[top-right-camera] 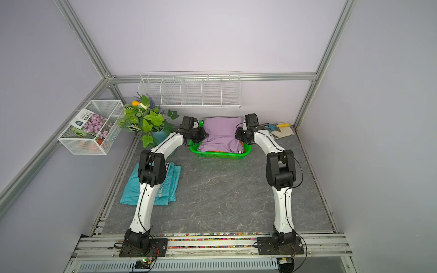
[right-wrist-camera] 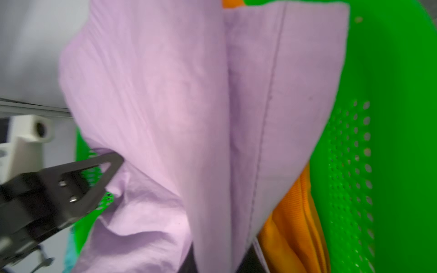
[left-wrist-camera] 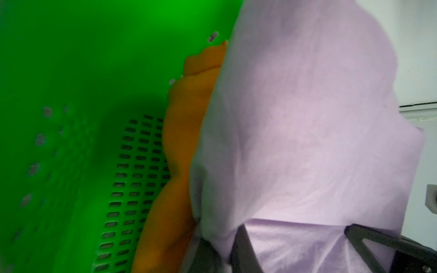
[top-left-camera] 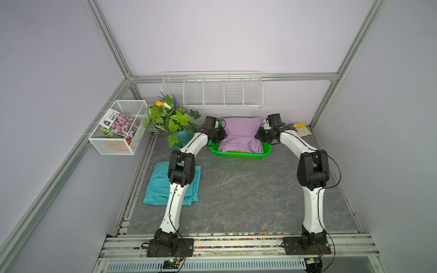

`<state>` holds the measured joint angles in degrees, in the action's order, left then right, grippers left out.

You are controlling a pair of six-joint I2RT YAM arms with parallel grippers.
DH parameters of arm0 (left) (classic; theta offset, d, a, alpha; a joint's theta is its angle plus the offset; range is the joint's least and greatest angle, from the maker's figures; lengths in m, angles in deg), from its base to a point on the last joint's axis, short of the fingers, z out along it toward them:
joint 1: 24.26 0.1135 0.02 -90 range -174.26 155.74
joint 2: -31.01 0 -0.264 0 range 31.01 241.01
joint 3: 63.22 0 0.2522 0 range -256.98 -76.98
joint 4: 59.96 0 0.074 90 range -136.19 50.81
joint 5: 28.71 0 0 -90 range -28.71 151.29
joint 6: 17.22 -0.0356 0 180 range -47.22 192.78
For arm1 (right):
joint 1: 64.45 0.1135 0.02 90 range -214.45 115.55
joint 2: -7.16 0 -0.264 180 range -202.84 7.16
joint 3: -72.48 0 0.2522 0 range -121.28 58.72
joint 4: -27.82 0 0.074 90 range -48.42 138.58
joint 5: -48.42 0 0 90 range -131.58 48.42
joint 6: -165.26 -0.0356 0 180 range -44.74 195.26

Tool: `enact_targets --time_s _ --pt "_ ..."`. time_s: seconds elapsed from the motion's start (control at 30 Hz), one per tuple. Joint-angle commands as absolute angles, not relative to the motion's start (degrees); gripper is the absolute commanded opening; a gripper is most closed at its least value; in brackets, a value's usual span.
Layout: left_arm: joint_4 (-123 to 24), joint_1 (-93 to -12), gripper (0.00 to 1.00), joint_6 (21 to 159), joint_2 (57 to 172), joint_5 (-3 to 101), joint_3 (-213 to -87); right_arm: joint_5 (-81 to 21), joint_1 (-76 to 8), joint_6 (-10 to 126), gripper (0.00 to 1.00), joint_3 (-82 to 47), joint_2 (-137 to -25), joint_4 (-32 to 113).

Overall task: Put the folded long pants in the basket
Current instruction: Place the long pant in the basket.

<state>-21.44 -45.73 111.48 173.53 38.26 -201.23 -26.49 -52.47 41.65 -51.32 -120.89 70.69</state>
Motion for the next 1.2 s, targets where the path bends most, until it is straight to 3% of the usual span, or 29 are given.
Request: enact_targets --time_s 0.0,0.57,0.83,1.0,1.17 --pt "-16.3 -44.6 0.0 109.9 175.3 42.4 -201.1 -33.9 -53.5 44.0 0.0 -52.2 -123.8 80.6" --pt "-26.3 -51.3 0.0 111.7 164.3 39.2 -177.3 -40.3 -58.6 45.0 0.0 -32.7 -113.5 79.0" --pt "-25.4 -52.6 0.0 110.3 163.5 39.8 -179.5 -38.4 -61.0 45.0 0.0 -24.5 -107.8 73.2" --pt "-23.4 -52.6 0.17 109.5 164.4 40.3 -184.6 -34.9 -58.9 47.7 0.14 -26.5 -107.5 72.2" --pt "-20.5 -52.6 0.27 108.8 165.0 39.7 -190.7 -31.3 -58.7 46.4 0.32 -28.1 -105.6 70.5"
